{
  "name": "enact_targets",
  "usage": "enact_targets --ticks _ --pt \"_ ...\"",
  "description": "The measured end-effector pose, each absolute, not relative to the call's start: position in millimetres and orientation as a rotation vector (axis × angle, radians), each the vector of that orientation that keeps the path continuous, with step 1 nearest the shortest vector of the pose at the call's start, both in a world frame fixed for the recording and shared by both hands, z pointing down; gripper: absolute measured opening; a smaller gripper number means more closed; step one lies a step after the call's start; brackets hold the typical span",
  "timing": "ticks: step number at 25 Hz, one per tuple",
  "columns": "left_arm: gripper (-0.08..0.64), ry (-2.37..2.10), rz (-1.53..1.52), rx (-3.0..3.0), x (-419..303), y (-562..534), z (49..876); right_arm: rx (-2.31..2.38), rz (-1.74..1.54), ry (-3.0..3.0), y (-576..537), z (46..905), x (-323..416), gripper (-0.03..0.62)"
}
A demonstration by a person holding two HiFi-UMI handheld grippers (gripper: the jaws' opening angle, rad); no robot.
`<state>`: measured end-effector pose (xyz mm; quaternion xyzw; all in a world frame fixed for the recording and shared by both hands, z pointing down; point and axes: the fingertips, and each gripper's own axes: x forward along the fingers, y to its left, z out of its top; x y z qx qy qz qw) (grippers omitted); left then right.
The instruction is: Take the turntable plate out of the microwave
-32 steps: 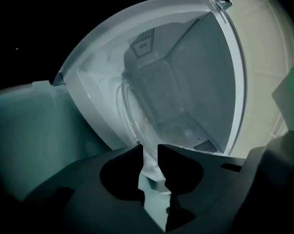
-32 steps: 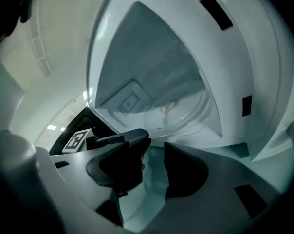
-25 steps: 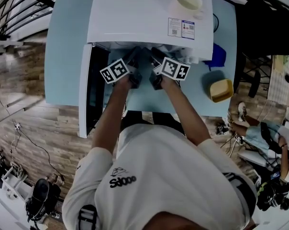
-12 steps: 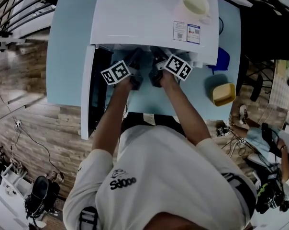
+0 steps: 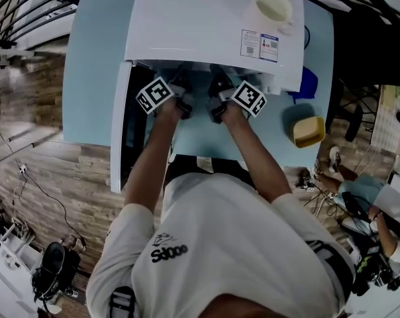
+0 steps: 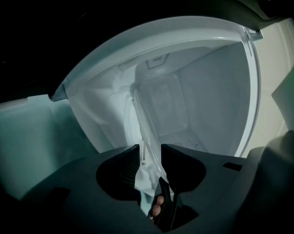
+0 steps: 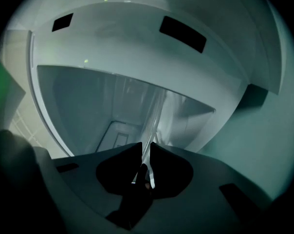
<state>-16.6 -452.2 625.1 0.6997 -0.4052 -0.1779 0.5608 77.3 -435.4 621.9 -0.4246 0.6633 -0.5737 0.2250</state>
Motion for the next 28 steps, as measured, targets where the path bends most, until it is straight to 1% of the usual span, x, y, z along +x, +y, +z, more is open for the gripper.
enact_targets --ticks 8,9,10,15,21,28 --pt "0.140 -0.962 -0.487 1.590 -14.6 -464.2 622.1 -1.163 -1.580 1.836 -427.8 621.1 78.7 0.046" --pt "0.133 -0.968 -0.480 1.586 -14.9 -463.5 623.5 -1.163 -1.581 1.837 -427.4 620.8 78.0 0.046" --pt "0.075 -0.974 -0.474 1.582 -15.3 -462.4 625.1 -1.165 -1.583 1.840 -426.8 620.8 77.1 0.046" --pt "0.067 -0.956 -0.506 1.552 -17.0 -451.6 626.4 -1.165 -1.582 1.857 -417.9 619.7 75.1 0.046" --pt "0.072 -0.930 -0.534 1.578 -18.9 -430.8 624.5 -1.119 -1.568 1.854 -396.0 614.5 72.5 0.046" --pt "0.140 -0.936 -0.565 1.542 -21.7 -428.9 630.8 -1.064 -1.521 1.878 -370.0 595.1 68.8 0.041"
